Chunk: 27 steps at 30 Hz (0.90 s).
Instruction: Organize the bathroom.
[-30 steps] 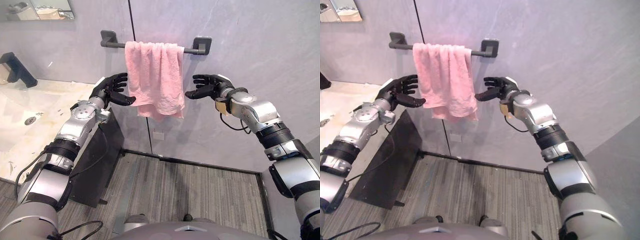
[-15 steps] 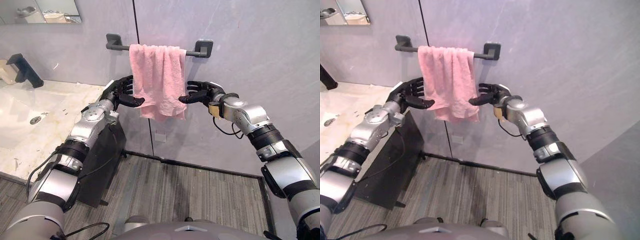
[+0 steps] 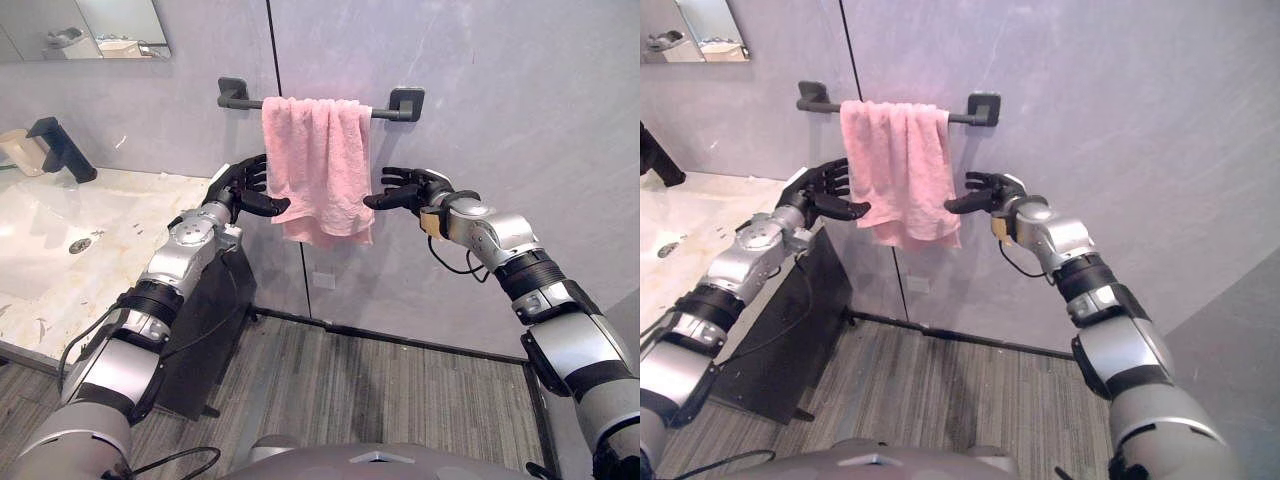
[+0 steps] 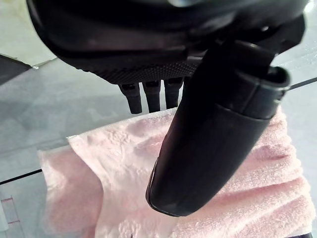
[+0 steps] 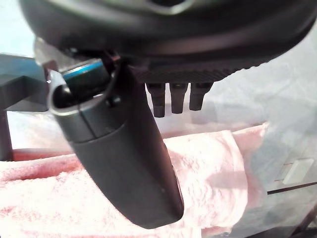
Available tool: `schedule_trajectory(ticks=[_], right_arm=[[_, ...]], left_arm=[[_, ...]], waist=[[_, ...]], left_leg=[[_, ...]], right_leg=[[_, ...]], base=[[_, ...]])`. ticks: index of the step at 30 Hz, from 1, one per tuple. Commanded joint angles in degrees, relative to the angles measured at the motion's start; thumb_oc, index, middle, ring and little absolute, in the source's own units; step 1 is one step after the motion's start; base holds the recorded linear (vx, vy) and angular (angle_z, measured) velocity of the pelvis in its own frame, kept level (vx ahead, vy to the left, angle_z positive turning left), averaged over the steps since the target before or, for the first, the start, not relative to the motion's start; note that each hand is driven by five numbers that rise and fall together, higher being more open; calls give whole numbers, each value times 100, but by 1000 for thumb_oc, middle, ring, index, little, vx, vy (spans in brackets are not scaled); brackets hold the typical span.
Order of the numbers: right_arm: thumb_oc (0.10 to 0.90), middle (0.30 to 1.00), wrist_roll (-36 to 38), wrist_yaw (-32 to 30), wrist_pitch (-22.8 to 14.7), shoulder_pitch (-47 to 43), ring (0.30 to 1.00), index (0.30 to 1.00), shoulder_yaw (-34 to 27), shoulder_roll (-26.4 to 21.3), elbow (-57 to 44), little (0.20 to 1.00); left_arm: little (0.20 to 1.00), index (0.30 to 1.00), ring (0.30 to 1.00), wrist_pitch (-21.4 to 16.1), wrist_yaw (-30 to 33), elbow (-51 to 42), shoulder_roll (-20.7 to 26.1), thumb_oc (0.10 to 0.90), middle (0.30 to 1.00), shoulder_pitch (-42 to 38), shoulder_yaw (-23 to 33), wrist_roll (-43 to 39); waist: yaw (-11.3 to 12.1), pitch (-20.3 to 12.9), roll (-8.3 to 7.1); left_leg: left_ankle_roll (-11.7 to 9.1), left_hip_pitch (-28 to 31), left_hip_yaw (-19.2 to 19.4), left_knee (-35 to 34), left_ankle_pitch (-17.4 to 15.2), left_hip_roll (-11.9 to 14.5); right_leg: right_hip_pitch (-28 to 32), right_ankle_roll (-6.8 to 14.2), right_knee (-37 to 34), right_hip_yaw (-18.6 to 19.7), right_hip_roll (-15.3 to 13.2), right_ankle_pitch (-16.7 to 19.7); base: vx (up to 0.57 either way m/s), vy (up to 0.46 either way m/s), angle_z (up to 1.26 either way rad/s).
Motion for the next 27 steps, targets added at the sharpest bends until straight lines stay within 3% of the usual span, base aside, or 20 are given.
schedule_trajectory(ticks=[1,14,27], right_arm=[[800,900,158,-96,-768,-846,900,900,149,-99,150,900],[800,900,263,-247,-727,-642,900,900,5,-321,80,900],[800,900,440,-325,-701,-559,900,900,-53,-235,157,900]], left_arm=[[900,900,900,-528,204,365,15,800,900,-674,-197,-152],[900,900,900,-539,250,242,71,800,900,-550,-235,-136],[900,900,900,-445,283,105,-35,800,900,-458,-253,-84]], waist=[[213,-798,9],[217,-756,-125],[181,-740,-193]], left_leg=[[-413,-749,78,-181,687,225],[-184,-675,14,-118,487,19],[66,-405,32,-192,355,-197]], right_leg=[[383,442,434,-166,-265,-885],[256,540,538,-222,-448,-843],[49,697,721,-194,-640,-702]], base=[[46,39,0],[10,31,1],[29,24,1]])
